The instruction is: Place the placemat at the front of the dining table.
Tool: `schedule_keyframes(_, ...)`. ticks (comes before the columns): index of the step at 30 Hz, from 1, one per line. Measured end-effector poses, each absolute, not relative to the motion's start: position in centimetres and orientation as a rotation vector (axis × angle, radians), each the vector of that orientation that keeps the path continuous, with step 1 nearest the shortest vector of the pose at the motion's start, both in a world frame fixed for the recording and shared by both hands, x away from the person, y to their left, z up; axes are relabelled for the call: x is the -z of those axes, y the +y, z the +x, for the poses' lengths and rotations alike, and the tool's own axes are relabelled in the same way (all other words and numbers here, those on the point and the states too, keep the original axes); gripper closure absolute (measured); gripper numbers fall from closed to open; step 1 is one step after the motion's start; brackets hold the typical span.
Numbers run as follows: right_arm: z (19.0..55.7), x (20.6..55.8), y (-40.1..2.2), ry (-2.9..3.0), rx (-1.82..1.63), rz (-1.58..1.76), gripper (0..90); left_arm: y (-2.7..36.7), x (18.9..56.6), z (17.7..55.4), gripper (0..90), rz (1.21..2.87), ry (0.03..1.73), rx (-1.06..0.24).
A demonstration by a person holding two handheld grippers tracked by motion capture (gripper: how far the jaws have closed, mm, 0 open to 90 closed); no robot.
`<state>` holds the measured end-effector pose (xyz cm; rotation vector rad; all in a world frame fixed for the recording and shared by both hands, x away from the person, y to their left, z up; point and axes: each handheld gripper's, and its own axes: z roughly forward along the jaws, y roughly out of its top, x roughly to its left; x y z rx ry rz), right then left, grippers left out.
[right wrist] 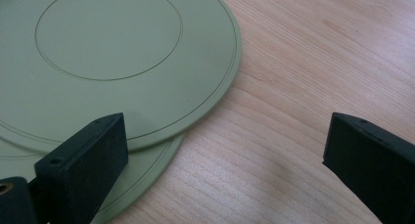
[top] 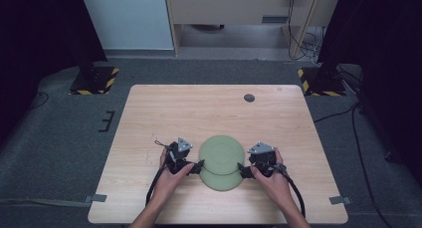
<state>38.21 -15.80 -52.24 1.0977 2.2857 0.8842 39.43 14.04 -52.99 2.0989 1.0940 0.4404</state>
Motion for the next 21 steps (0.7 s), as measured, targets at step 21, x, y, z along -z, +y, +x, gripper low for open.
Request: schedule_keyframes(21, 39.6, 48.5, -16.9, 2.365, -0.839, 1.103, 9.9, 14.3, 52.6, 39.0, 2.6, 2.089, 1.07, -0.432)
